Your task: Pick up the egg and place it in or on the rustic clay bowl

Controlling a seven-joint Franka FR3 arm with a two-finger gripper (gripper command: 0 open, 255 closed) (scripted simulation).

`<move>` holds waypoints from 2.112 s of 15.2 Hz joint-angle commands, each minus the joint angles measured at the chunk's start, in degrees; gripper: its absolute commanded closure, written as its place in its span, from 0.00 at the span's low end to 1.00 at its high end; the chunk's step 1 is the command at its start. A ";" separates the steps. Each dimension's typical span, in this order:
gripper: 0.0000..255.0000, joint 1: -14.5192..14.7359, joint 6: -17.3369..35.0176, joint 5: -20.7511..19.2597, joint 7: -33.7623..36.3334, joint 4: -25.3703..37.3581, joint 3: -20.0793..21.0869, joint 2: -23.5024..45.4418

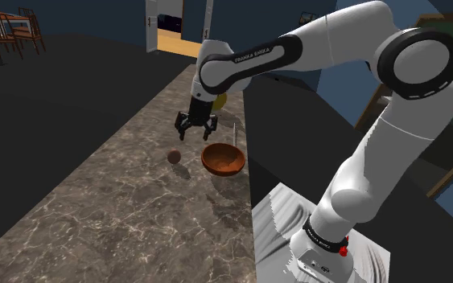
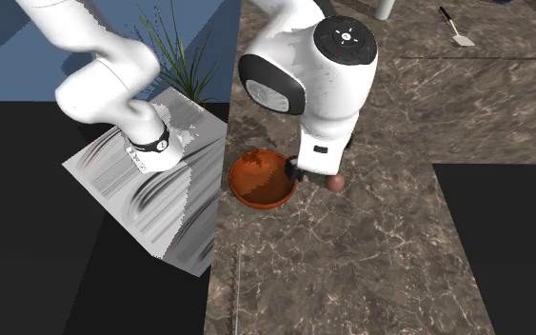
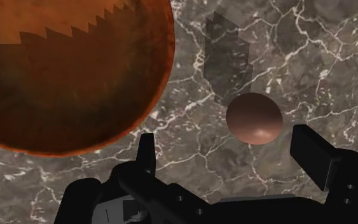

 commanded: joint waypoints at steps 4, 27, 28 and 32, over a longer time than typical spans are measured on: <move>0.00 1.36 3.15 0.17 4.76 7.45 1.22 11.17; 1.00 2.18 8.62 -0.02 5.50 6.72 1.51 15.95; 1.00 2.18 8.62 -0.02 5.50 6.72 1.51 15.94; 1.00 2.13 7.27 0.01 5.63 7.19 1.52 15.04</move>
